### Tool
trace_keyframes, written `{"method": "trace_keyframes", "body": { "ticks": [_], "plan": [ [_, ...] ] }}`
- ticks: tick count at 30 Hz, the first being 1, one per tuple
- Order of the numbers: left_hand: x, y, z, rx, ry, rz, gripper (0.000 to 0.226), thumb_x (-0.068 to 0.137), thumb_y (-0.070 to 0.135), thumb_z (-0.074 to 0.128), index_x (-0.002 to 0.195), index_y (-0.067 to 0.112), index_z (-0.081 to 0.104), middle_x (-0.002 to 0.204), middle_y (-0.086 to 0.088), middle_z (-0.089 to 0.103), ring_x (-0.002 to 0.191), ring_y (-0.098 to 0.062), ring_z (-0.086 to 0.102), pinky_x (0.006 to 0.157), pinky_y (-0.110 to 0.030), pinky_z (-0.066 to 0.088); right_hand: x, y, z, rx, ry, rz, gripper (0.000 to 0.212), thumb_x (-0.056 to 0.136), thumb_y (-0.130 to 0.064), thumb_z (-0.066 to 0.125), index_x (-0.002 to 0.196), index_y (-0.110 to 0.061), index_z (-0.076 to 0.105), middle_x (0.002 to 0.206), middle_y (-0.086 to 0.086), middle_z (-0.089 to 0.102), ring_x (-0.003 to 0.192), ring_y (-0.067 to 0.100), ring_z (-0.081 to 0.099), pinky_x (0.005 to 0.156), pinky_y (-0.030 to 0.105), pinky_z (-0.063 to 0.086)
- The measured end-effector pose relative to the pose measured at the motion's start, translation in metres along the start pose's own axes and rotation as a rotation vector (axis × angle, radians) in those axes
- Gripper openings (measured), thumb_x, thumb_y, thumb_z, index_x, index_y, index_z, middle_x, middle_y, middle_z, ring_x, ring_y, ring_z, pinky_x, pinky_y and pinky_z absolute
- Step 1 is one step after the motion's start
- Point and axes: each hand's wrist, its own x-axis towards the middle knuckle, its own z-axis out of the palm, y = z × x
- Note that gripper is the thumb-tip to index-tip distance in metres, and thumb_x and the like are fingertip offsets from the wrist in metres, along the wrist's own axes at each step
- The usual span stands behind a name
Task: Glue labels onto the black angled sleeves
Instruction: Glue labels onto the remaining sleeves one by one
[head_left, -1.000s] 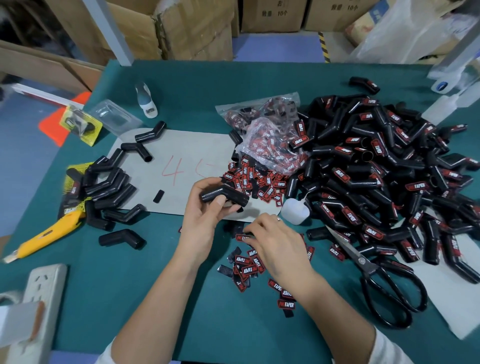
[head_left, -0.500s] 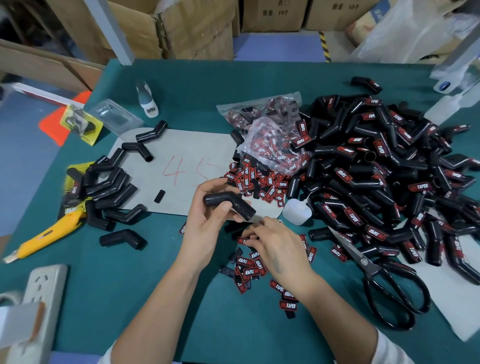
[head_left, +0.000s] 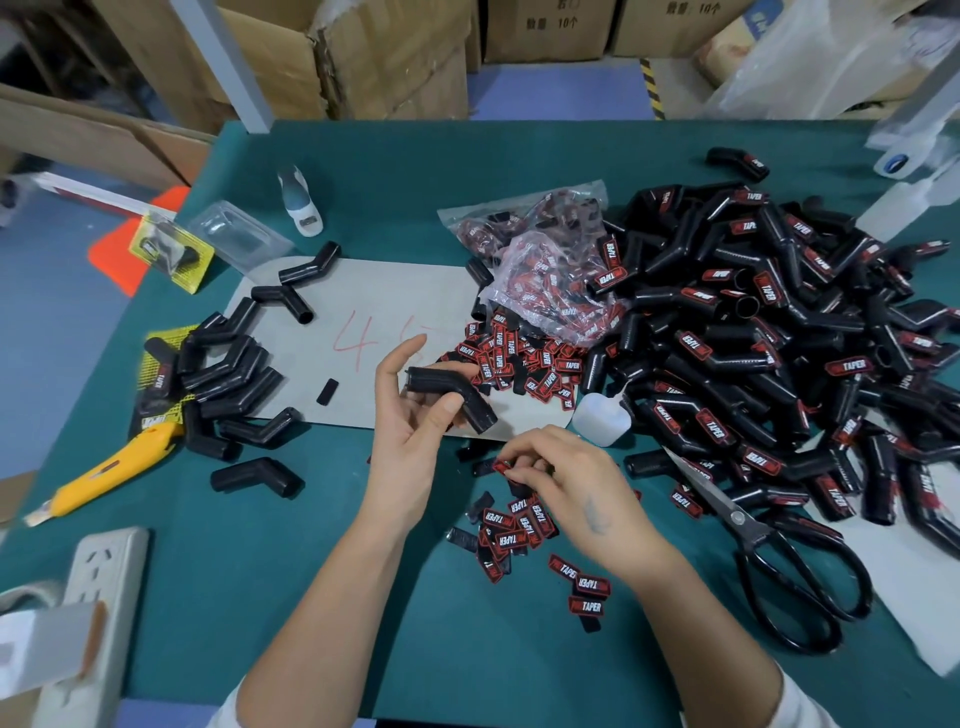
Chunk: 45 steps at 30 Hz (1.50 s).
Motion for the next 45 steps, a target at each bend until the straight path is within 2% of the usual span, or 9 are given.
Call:
{"method": "trace_keyframes", "body": {
  "ticks": [7,18,24,28,32,36,39,42,45],
  "plan": [
    [0.000,0.001,0.000,0.006,0.033,-0.041,0.037,0.100,0.031,0.065,0.135,0.028,0.056,0.134,-0.012,0.069,0.129,-0.033,0.060,0.104,-0.054,0.048,0.001,-0.006,-0.004,0.228,0.034,0.045,0.013,0.099,-0.024,0.071,0.092,-0.033,0.065,0.085,-0.013,0.069,0.082,0.009,0.071,0.074,0.020,0.053],
    [0.000,0.001,0.002,0.004,0.029,-0.066,0.033,0.098,0.029,0.068,0.130,0.031,0.064,0.133,-0.011,0.070,0.128,-0.029,0.061,0.106,-0.048,0.048,0.005,-0.005,0.016,-0.446,0.063,-0.169,0.010,0.097,-0.018,0.069,0.099,-0.026,0.064,0.099,-0.009,0.056,0.092,0.016,0.056,0.062,0.036,0.050],
    [0.000,0.002,0.002,-0.006,0.032,-0.078,0.033,0.097,0.029,0.069,0.130,0.029,0.064,0.132,-0.010,0.071,0.126,-0.030,0.062,0.104,-0.049,0.049,0.008,-0.004,0.017,-0.573,0.113,-0.206,0.030,0.079,-0.007,0.085,0.093,-0.024,0.065,0.090,-0.007,0.055,0.082,0.020,0.056,0.050,0.033,0.044],
    [0.000,0.001,0.003,-0.006,0.037,-0.086,0.034,0.096,0.028,0.069,0.130,0.026,0.063,0.131,-0.010,0.071,0.125,-0.030,0.062,0.104,-0.050,0.049,0.009,-0.004,0.018,-0.662,0.058,-0.279,0.041,0.066,0.001,0.088,0.090,-0.020,0.063,0.090,-0.004,0.054,0.081,0.020,0.054,0.057,0.030,0.040],
    [0.000,0.001,0.002,-0.016,0.030,-0.090,0.033,0.097,0.029,0.068,0.129,0.025,0.063,0.132,-0.010,0.071,0.125,-0.031,0.061,0.103,-0.051,0.049,0.008,-0.009,0.014,-0.645,0.038,-0.294,0.033,0.073,0.003,0.082,0.090,-0.017,0.062,0.086,-0.003,0.057,0.079,0.021,0.054,0.062,0.032,0.044],
    [-0.001,0.003,0.005,-0.041,0.026,-0.111,0.037,0.096,0.027,0.067,0.132,0.020,0.060,0.131,-0.010,0.071,0.125,-0.033,0.060,0.104,-0.053,0.049,0.004,-0.011,0.005,-0.505,0.056,-0.232,0.009,0.097,-0.018,0.069,0.099,-0.017,0.061,0.083,-0.003,0.063,0.075,0.023,0.060,0.063,0.035,0.041],
    [-0.003,0.006,0.008,-0.095,0.007,-0.152,0.033,0.099,0.017,0.063,0.131,0.021,0.060,0.124,-0.009,0.072,0.117,-0.031,0.062,0.095,-0.045,0.055,-0.001,-0.006,-0.001,-0.276,0.022,-0.111,0.006,0.102,-0.028,0.064,0.104,-0.027,0.059,0.093,-0.013,0.065,0.083,0.008,0.061,0.073,0.030,0.048],
    [-0.006,0.014,0.012,-0.176,-0.023,-0.219,0.035,0.098,0.020,0.065,0.133,0.017,0.058,0.117,-0.010,0.071,0.107,-0.027,0.063,0.086,-0.037,0.055,-0.004,-0.008,-0.007,0.188,0.051,0.047,0.018,0.098,-0.020,0.073,0.093,-0.033,0.062,0.089,-0.011,0.070,0.071,0.002,0.062,0.068,0.014,0.046],
    [-0.010,0.021,0.017,-0.226,-0.066,-0.269,0.057,0.089,0.039,0.080,0.136,0.016,0.058,0.114,-0.010,0.067,0.101,-0.020,0.065,0.076,-0.029,0.054,-0.007,-0.018,-0.012,0.678,0.034,0.091,0.022,0.094,-0.007,0.075,0.089,-0.027,0.069,0.081,0.002,0.071,0.074,0.014,0.070,0.069,0.023,0.055]
  ]
}}
